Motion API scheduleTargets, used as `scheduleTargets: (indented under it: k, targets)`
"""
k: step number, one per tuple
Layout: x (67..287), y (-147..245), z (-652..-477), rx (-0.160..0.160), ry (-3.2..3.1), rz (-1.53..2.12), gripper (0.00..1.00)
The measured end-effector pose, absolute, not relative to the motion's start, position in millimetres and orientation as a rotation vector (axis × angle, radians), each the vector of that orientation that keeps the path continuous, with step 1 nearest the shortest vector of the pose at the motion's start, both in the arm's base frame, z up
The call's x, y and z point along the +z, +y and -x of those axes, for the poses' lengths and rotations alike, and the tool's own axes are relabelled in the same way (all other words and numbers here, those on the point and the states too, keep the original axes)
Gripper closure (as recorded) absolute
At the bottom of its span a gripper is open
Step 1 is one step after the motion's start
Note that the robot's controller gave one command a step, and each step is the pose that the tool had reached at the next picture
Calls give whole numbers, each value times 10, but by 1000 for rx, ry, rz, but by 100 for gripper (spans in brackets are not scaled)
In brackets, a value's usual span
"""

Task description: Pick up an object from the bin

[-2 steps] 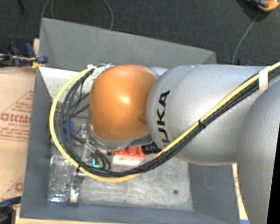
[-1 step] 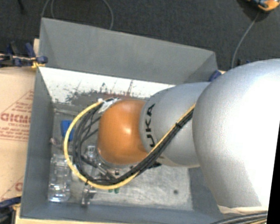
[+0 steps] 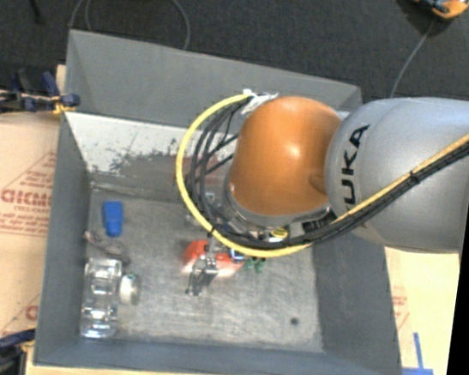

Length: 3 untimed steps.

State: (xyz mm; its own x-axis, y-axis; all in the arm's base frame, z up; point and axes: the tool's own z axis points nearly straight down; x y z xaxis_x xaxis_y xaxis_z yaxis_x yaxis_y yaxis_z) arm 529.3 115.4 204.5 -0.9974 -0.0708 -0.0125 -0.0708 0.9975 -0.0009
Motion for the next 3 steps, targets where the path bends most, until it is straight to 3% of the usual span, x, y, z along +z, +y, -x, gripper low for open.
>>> scheduleTargets:
  k: [1,2,3]
  targets:
    - [753,701,-5719,1,3069,633,0]
    - [801,719,-5747,5,3061,624,100]
    - [2465,567,-5872,-4,3040,737,100]
